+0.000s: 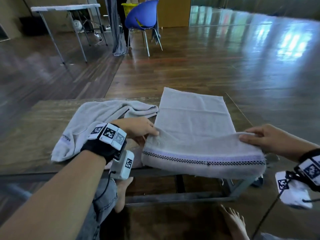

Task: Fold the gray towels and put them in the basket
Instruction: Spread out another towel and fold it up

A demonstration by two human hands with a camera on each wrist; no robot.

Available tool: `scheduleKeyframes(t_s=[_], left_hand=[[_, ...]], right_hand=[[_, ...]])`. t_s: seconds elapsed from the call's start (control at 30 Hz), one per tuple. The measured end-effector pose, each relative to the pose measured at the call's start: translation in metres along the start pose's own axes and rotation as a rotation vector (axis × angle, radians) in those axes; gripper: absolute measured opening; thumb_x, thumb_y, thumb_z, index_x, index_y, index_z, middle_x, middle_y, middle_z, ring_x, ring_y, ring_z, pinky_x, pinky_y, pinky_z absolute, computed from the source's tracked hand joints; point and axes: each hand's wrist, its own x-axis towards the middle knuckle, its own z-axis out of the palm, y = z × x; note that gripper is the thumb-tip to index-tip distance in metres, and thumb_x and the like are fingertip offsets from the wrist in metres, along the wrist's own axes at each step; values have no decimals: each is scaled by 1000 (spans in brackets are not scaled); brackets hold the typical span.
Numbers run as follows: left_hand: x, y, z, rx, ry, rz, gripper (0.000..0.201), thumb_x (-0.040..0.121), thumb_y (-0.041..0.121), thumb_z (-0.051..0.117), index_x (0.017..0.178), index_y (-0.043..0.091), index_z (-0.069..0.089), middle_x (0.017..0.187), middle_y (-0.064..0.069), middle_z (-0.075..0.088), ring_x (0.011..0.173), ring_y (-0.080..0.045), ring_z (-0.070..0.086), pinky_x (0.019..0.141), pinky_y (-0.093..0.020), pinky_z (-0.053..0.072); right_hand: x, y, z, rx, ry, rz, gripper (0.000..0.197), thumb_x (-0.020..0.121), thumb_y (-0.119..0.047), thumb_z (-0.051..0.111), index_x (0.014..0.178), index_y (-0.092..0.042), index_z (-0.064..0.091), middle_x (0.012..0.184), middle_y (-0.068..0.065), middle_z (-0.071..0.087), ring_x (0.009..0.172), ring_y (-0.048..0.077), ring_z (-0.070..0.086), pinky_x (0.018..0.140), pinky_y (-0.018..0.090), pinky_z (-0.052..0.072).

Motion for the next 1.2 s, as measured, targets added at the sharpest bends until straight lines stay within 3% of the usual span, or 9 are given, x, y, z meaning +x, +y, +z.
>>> scheduleKeyframes(t_s=[0.1, 0.23, 0.5, 0.63, 0.73, 0.93, 1.0, 1.1, 1.2], left_hand=[[12, -5, 0, 125, 280, 164, 19, 95, 13, 61, 108, 0, 67, 101, -18, 68, 95, -34, 68, 92, -48, 56], [27, -9, 7, 209, 516, 337, 8, 87, 9, 61, 91, 3, 64, 76, -7, 64, 69, -27, 62, 61, -31, 51], [51, -5, 18, 617, 181, 212, 20, 86, 29, 59, 74, 13, 59, 77, -5, 62, 71, -26, 50, 66, -38, 42], [48, 14, 10, 529, -40, 143, 18, 82, 20, 57, 65, 15, 57, 68, -3, 58, 61, -18, 48, 61, -31, 38], [47, 23, 1, 455, 25, 176, 21, 84, 16, 56, 64, 11, 54, 67, -6, 59, 59, -18, 52, 60, -31, 44], [68, 20, -1, 415, 598, 361, 23, 84, 13, 50, 62, 7, 45, 62, -7, 49, 59, -22, 40, 54, -32, 30], [75, 12, 5, 440, 576, 381, 13, 85, 12, 56, 77, 5, 63, 76, -8, 63, 69, -21, 53, 59, -29, 38], [80, 4, 17, 536, 386, 360, 13, 86, 17, 64, 87, 6, 70, 87, -12, 70, 81, -24, 64, 71, -36, 52], [79, 10, 16, 645, 253, 277, 17, 83, 19, 61, 79, 3, 65, 78, -14, 67, 70, -26, 57, 64, -36, 45]], right_hand=[[13, 1, 6, -99, 209, -85, 29, 87, -48, 62, 85, -21, 75, 71, 8, 73, 61, 18, 67, 56, 27, 52], [31, 4, 15, -277, 272, -64, 25, 96, -35, 62, 76, -22, 69, 70, -2, 68, 70, 28, 63, 73, 47, 49], [46, -13, 21, -573, -49, 80, 32, 97, -36, 58, 74, -16, 67, 70, -6, 67, 69, 16, 62, 75, 37, 50], [43, -23, 3, -364, -214, 199, 33, 92, -28, 65, 62, -15, 66, 57, -8, 54, 53, 7, 51, 58, 24, 45], [42, -22, -8, -281, -8, 163, 26, 93, -29, 67, 76, -11, 77, 67, 3, 69, 57, 9, 59, 57, 23, 49], [75, -12, 3, -414, 536, -78, 18, 94, -26, 64, 84, -15, 75, 75, 6, 71, 75, 27, 63, 71, 31, 47], [82, -6, 12, -433, 501, -52, 13, 93, -24, 65, 96, -21, 77, 93, 6, 75, 88, 28, 66, 85, 34, 51], [83, 4, 19, -487, 274, 62, 8, 93, -27, 65, 88, -27, 72, 101, 3, 72, 81, 19, 67, 71, 31, 51], [81, 5, 11, -560, 34, 112, 10, 92, -27, 66, 90, -25, 75, 98, -1, 75, 91, 17, 69, 85, 40, 55]])
